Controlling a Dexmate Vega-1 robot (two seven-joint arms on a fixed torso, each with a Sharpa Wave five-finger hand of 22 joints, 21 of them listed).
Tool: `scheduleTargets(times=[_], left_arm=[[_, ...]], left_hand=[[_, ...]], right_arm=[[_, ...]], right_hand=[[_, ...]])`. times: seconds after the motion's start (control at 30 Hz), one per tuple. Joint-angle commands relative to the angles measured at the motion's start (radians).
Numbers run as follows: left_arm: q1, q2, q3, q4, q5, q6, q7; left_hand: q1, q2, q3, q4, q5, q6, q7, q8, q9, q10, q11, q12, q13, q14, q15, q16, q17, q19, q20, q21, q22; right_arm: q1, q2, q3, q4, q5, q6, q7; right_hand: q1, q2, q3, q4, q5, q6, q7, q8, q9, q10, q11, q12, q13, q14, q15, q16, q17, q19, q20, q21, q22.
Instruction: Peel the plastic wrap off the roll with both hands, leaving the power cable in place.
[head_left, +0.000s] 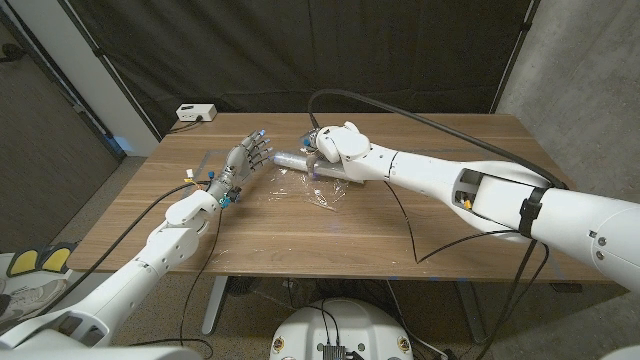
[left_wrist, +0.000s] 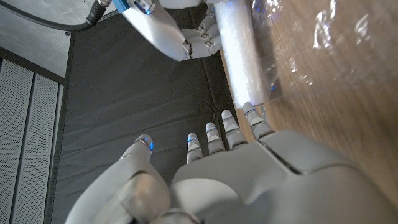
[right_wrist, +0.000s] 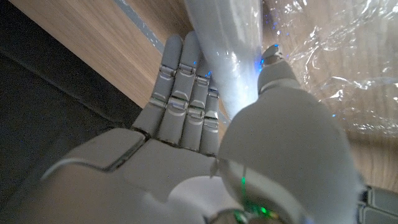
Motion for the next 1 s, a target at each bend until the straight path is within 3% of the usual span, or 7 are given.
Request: scheduleTargets(times=[0.03,0.33,0.6,1.0], left_arm=[[0.004,0.030,0.010,-0.046,0.042,0.031,0.049],[0.004,0.055,0.023,-0.095,0.092,0.057,0.106],[0.017,0.076,0.028,-0.150,0.137,0.081,0.173],[0.035,0.090,0.033,-0.198,0.169,0.102,0.227]], left_hand=[[0.020,-0.004,0.010,-0.014,0.006,-0.013,-0.009,-0.007,0.002,0.004,-0.011,-0.007,0.004,0.007,-0.011,-0.003,0.000,0.006,0.003,0.008,-0.002],[0.096,-0.024,0.029,-0.073,0.000,-0.033,-0.012,-0.006,0.003,-0.002,-0.027,-0.011,0.005,0.003,-0.031,-0.009,-0.005,0.015,-0.009,0.009,-0.004],[0.141,-0.038,0.038,-0.109,-0.006,-0.059,-0.009,-0.009,0.004,-0.015,-0.036,-0.016,0.005,-0.010,-0.047,-0.014,-0.006,0.012,-0.020,0.008,-0.004],[0.180,-0.052,0.044,-0.139,-0.010,-0.080,-0.001,-0.008,0.006,-0.032,-0.042,-0.021,0.006,-0.040,-0.057,-0.021,-0.005,-0.005,-0.032,0.001,-0.003]], right_arm=[[-0.116,-0.087,0.168,-0.155,0.095,-0.033,-0.205],[-0.199,-0.120,0.280,-0.213,0.217,0.000,-0.324],[-0.270,-0.140,0.368,-0.242,0.333,0.068,-0.433],[-0.342,-0.171,0.436,-0.267,0.423,0.168,-0.561]], right_hand=[[0.174,0.152,-0.003,-0.005,0.006,0.187,-0.167,0.010,-0.003,0.165,-0.142,0.013,0.015,0.189,-0.246,0.005,0.019,0.016,-0.132,0.026,0.006],[0.176,0.146,-0.003,-0.004,0.001,0.190,-0.159,0.012,0.000,0.172,-0.141,0.016,0.027,0.196,-0.245,0.012,0.035,0.015,-0.128,0.050,0.009],[0.179,0.141,-0.003,-0.005,-0.003,0.190,-0.156,0.013,0.004,0.176,-0.140,0.017,0.036,0.199,-0.245,0.015,0.046,0.015,-0.126,0.067,0.010],[0.174,0.137,-0.002,0.000,-0.007,0.187,-0.154,0.014,0.009,0.175,-0.141,0.017,0.051,0.196,-0.244,0.017,0.064,-0.002,-0.126,0.088,0.008]])
